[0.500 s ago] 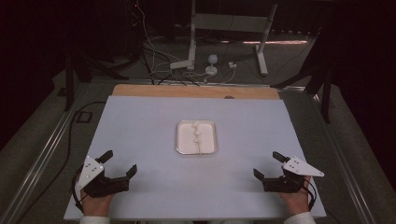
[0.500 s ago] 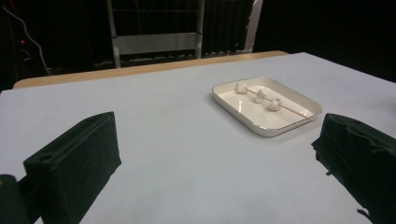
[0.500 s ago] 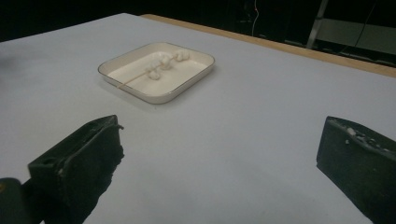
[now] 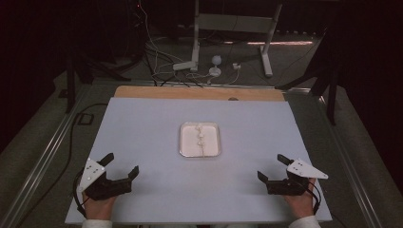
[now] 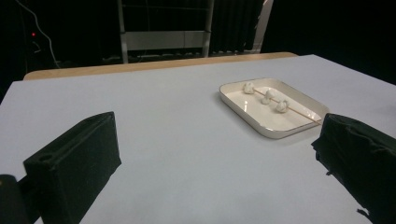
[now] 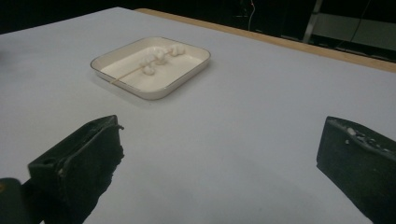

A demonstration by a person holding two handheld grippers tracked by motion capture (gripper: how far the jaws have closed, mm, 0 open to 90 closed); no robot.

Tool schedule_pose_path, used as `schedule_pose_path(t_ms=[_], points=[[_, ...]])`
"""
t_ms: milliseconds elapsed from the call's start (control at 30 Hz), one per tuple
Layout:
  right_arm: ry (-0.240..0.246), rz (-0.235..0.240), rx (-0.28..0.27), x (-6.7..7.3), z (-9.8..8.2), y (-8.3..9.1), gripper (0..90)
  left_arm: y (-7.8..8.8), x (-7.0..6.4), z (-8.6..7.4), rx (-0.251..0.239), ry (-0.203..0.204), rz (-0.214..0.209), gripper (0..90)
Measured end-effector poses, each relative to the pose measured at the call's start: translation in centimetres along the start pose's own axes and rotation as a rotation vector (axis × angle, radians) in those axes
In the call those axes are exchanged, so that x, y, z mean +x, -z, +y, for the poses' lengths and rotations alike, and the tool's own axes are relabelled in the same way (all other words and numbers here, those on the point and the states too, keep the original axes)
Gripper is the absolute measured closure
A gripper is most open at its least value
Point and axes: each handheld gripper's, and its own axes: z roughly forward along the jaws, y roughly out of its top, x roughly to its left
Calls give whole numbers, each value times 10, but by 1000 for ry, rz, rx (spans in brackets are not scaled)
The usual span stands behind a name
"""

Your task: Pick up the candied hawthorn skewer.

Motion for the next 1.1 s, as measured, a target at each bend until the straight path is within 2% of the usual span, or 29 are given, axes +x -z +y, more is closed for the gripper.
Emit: schedule_pose_path(t_ms=[233, 400, 533, 567, 600, 833, 1100], points=[[-5, -4, 2, 0, 0, 0, 0, -18, -10, 13, 55, -2, -10, 3], [-4, -3, 9, 0, 0, -1, 0, -30, -14, 20, 69, 1, -23, 3], [-5, -6, 10, -1, 0, -1, 0, -46, -20, 26, 84, 16, -42, 3], [-6, -7, 10, -1, 0, -1, 0, -54, -24, 29, 92, 12, -48, 3], [-6, -8, 11, -1, 0, -1, 0, -54, -24, 29, 92, 12, -48, 3], [-9, -13, 16, -2, 0, -2, 0, -82, -35, 36, 104, 12, -84, 2], [-9, -15, 20, -2, -1, -2, 0, -113, -48, 41, 121, 14, -98, 3]])
